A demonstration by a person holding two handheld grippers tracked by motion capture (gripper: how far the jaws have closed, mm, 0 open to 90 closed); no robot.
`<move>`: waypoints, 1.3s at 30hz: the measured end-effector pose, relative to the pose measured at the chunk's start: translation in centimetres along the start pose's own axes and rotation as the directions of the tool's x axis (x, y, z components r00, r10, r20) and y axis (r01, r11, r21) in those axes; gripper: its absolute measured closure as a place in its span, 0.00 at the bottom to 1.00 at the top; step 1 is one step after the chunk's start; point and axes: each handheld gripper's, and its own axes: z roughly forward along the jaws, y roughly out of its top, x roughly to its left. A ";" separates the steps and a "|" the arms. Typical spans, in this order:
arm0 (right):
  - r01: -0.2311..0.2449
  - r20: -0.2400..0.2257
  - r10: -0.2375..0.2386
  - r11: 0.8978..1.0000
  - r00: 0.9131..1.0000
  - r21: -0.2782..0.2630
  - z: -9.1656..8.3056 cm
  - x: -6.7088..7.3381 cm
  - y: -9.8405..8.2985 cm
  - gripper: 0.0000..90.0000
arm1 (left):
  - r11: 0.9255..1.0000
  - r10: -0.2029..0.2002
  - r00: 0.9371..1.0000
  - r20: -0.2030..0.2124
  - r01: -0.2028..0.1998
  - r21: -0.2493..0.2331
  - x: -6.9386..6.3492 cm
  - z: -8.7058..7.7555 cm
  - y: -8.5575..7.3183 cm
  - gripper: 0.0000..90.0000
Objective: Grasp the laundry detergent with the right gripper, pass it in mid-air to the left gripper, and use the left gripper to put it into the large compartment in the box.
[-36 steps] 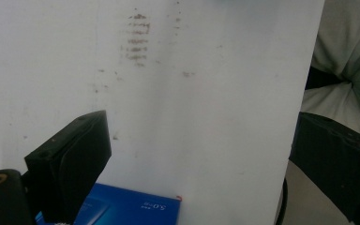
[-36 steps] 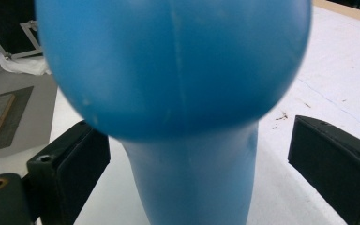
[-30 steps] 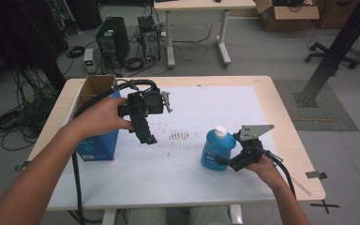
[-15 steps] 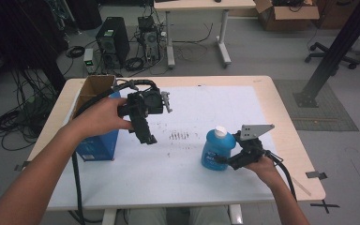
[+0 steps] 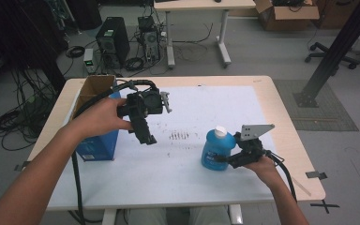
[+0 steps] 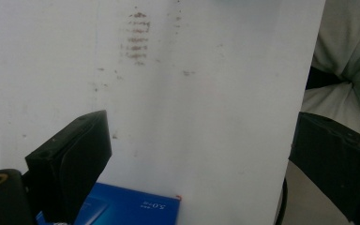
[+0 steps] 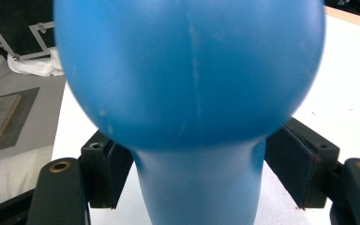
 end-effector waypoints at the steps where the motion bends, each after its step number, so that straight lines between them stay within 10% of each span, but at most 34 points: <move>1: 0.000 0.001 0.000 1.000 1.000 0.000 0.0 0.0 0.0 0.31 | 1.000 -0.001 1.000 0.000 0.001 -0.001 0.0 0.0 0.0 0.07; 39: 0.071 0.013 -0.071 0.997 0.997 0.008 -1.8 0.8 2.1 0.48 | 1.000 0.013 0.999 -0.029 -0.013 -0.020 -0.4 -1.3 0.9 0.07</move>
